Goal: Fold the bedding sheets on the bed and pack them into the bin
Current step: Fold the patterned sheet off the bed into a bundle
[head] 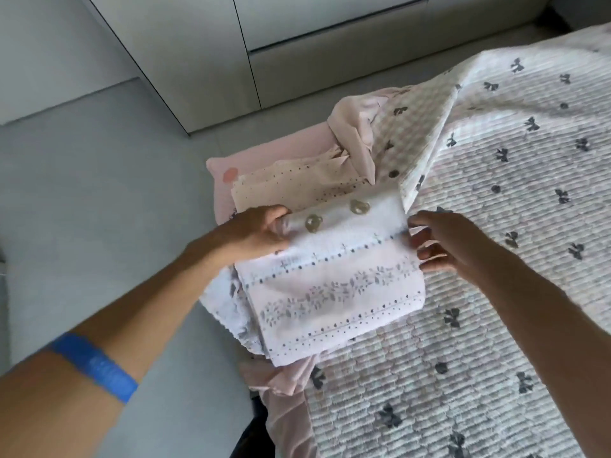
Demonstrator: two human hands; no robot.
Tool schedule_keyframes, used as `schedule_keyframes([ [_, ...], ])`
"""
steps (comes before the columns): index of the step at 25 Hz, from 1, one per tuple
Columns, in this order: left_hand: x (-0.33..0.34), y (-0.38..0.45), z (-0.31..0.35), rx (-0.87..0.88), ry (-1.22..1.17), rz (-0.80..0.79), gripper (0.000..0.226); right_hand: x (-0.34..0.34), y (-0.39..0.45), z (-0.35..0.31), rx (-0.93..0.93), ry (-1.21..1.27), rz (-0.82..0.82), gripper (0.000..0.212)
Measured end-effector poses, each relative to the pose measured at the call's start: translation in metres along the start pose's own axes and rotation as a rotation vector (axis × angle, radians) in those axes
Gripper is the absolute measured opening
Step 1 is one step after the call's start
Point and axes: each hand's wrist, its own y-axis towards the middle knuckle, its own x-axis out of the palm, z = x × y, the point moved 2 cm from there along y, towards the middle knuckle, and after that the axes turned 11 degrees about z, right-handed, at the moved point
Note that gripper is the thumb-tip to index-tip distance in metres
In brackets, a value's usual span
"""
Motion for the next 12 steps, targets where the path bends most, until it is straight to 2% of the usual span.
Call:
schedule_keyframes([
  [2, 0.016, 0.025, -0.023, 0.010, 0.168, 0.017, 0.064, 0.027, 0.027, 0.008, -0.115, -0.275, -0.001, 0.026],
  [3, 0.026, 0.035, -0.033, 0.031, 0.235, 0.021, 0.072, 0.041, 0.034, 0.016, -0.174, -0.377, -0.002, 0.029],
  [4, 0.034, 0.043, -0.041, 0.062, 0.289, 0.045, 0.075, 0.051, 0.041, 0.027, -0.195, -0.375, 0.003, 0.033],
  [8, 0.045, 0.066, -0.058, 0.129, 0.390, 0.130, 0.067, 0.056, 0.051, 0.059, -0.099, -0.015, 0.018, 0.077],
  [10, 0.052, 0.065, -0.066, 0.137, 0.455, 0.186, 0.065, 0.056, 0.051, 0.062, -0.071, 0.025, -0.037, 0.074],
  [12, 0.063, 0.053, -0.067, 0.189, 0.500, 0.337, 0.061, 0.054, 0.045, 0.060, -0.083, 0.056, -0.038, 0.059],
])
